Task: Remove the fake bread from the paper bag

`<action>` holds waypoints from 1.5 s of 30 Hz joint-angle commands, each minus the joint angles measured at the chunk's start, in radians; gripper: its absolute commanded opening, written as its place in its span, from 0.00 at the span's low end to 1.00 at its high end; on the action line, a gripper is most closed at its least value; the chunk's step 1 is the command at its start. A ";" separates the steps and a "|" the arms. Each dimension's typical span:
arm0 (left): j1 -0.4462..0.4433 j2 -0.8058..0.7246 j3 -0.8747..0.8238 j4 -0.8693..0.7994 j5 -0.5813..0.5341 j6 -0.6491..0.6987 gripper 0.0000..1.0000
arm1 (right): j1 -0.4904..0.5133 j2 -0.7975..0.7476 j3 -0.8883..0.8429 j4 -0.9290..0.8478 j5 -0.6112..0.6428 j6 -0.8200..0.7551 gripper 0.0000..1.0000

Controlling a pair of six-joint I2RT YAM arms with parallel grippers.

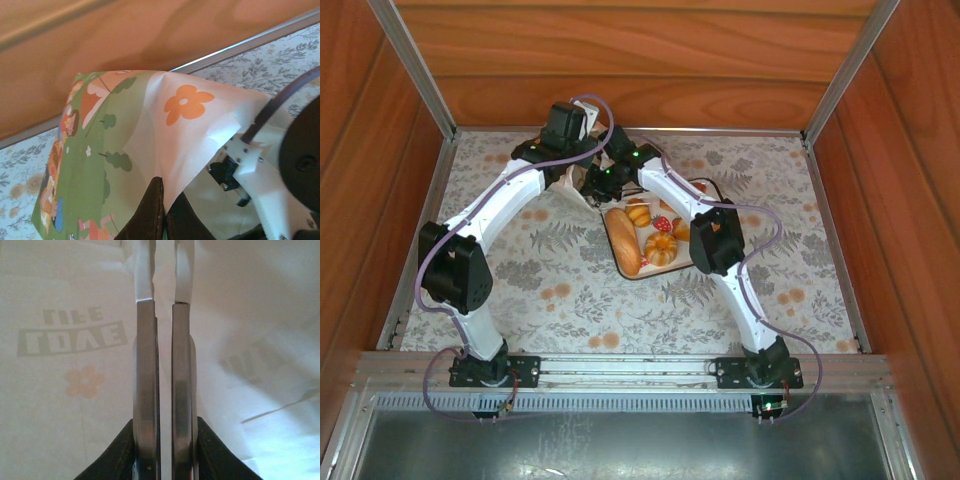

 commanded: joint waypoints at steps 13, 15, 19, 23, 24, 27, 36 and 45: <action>-0.003 0.002 0.000 0.018 -0.078 0.000 0.00 | -0.007 -0.224 -0.186 0.100 0.005 -0.033 0.00; -0.002 0.002 -0.001 0.019 -0.089 -0.003 0.00 | -0.006 -0.244 -0.205 0.102 0.005 -0.036 0.00; -0.003 0.009 0.005 0.019 -0.117 -0.008 0.00 | -0.007 -0.295 -0.263 0.124 -0.005 -0.039 0.00; 0.000 0.018 0.010 0.019 -0.140 -0.010 0.00 | -0.007 -0.363 -0.341 0.147 -0.024 -0.039 0.00; 0.000 0.019 0.012 0.018 -0.143 -0.011 0.00 | -0.006 -0.385 -0.363 0.152 -0.027 -0.039 0.00; 0.002 0.023 0.017 0.018 -0.154 -0.009 0.00 | -0.004 -0.445 -0.420 0.156 -0.035 -0.045 0.00; 0.014 0.043 0.045 0.012 -0.166 -0.043 0.00 | 0.001 -0.580 -0.541 0.145 -0.053 -0.054 0.00; 0.038 0.077 0.105 -0.011 -0.154 -0.054 0.00 | 0.017 -0.663 -0.608 0.107 -0.069 -0.087 0.00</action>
